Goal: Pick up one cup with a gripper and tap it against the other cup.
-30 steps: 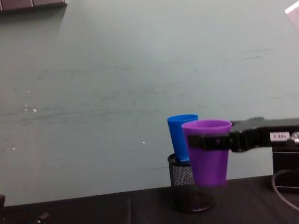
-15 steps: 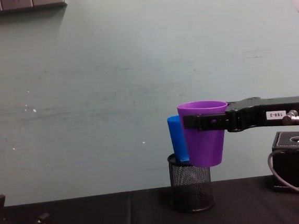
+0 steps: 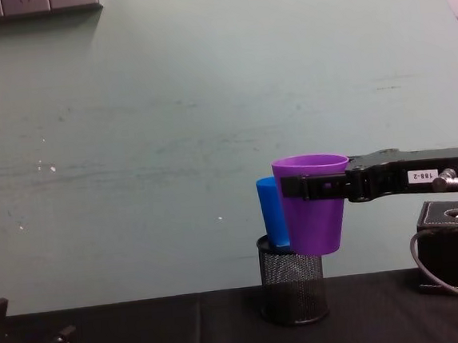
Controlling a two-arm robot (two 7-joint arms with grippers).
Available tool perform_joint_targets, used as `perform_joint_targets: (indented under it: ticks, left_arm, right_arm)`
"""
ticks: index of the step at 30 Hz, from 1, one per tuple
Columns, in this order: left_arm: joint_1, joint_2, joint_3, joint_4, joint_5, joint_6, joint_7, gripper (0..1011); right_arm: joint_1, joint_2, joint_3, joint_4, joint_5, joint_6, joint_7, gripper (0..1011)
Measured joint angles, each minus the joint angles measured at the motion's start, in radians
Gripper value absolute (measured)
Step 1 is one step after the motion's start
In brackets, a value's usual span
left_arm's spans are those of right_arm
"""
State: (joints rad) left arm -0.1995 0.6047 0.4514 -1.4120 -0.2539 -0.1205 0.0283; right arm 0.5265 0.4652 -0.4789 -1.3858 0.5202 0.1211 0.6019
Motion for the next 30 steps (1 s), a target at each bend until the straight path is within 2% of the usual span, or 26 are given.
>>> perform_joint_targets:
  ticks: [30]
  left_arm:
    - [0.0, 0.0, 0.0, 0.0, 0.0, 0.0, 0.0, 1011]
  right_arm:
    - [-0.001, -0.001, 0.001, 0.002, -0.001, -0.003, 0.0, 724]
